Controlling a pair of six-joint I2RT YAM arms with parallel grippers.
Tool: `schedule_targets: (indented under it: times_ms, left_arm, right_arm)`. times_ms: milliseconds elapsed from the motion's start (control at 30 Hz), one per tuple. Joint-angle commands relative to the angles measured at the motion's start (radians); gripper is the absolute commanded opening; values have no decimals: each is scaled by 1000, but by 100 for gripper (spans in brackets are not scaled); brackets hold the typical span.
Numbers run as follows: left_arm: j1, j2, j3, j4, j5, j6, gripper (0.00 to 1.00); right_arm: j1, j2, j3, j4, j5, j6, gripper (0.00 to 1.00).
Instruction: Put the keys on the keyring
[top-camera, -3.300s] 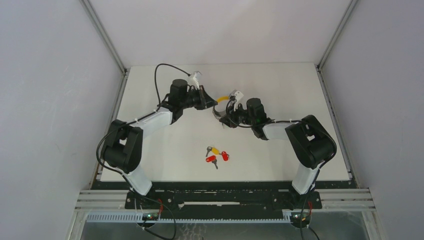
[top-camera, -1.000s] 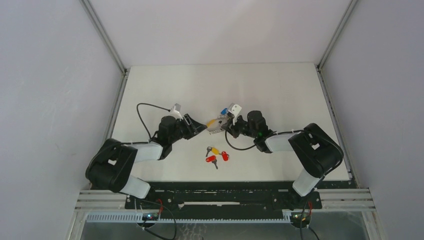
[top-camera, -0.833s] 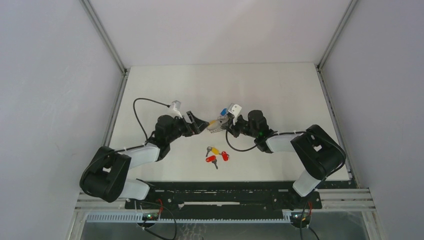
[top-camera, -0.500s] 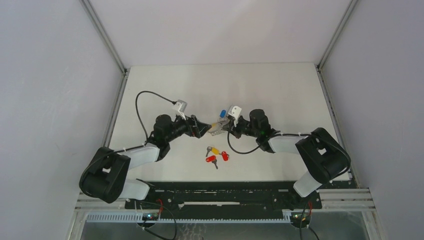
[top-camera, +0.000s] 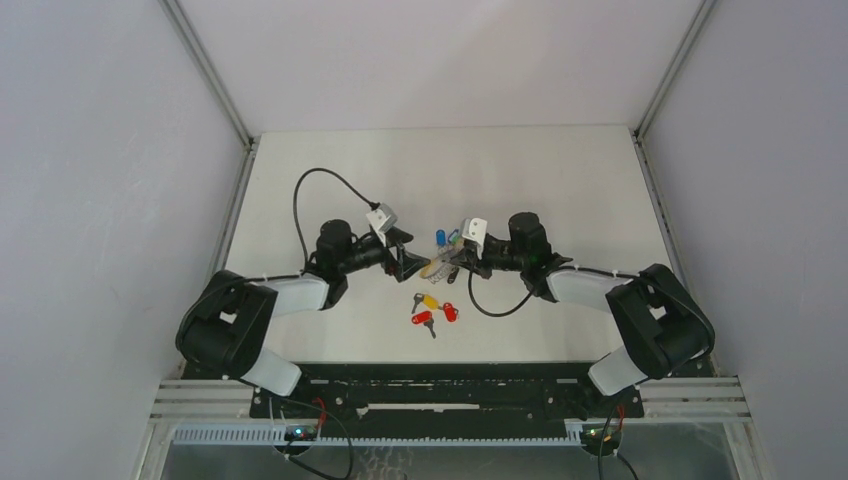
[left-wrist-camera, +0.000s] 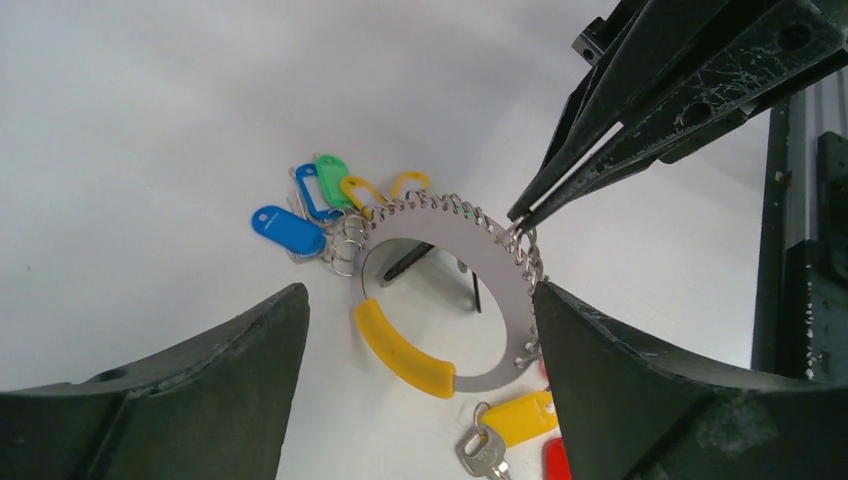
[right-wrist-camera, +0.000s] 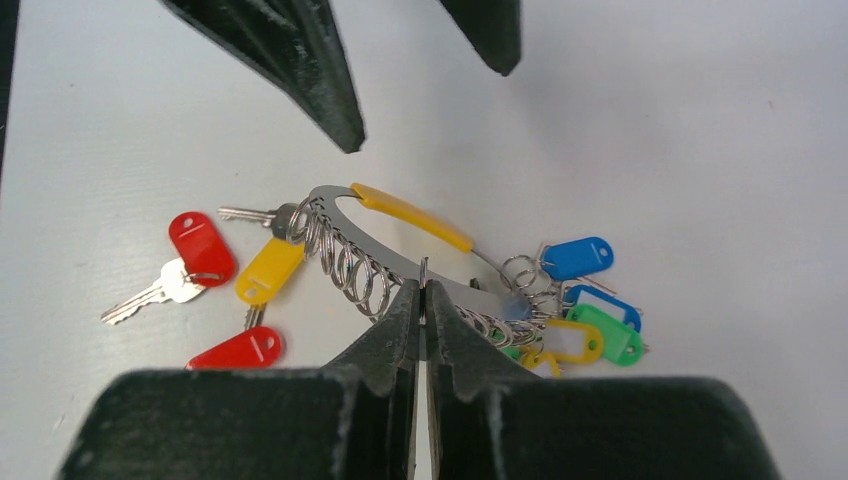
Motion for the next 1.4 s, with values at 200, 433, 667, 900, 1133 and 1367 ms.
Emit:
schedule_targets:
  times_ms: [200, 433, 667, 900, 1133, 1367]
  left_arm:
    - [-8, 101, 105, 93, 146, 142, 49]
    - [-43, 119, 73, 138, 124, 192, 38]
    - [-61, 162, 55, 235, 142, 192, 34]
    - [-102, 196, 39, 293, 165, 243, 32]
    - [-122, 220, 33, 293, 173, 252, 33]
    - [-121, 206, 30, 240, 161, 287, 34]
  right_arm:
    - [-21, -1, 73, -43, -135, -109, 0]
    - [-29, 8, 100, -78, -159, -134, 0]
    - [-33, 8, 116, -112, -185, -156, 0]
    - [-34, 9, 123, -127, -204, -173, 0]
    - [-37, 11, 128, -133, -205, -179, 0]
    - [-38, 4, 128, -149, -205, -187, 0]
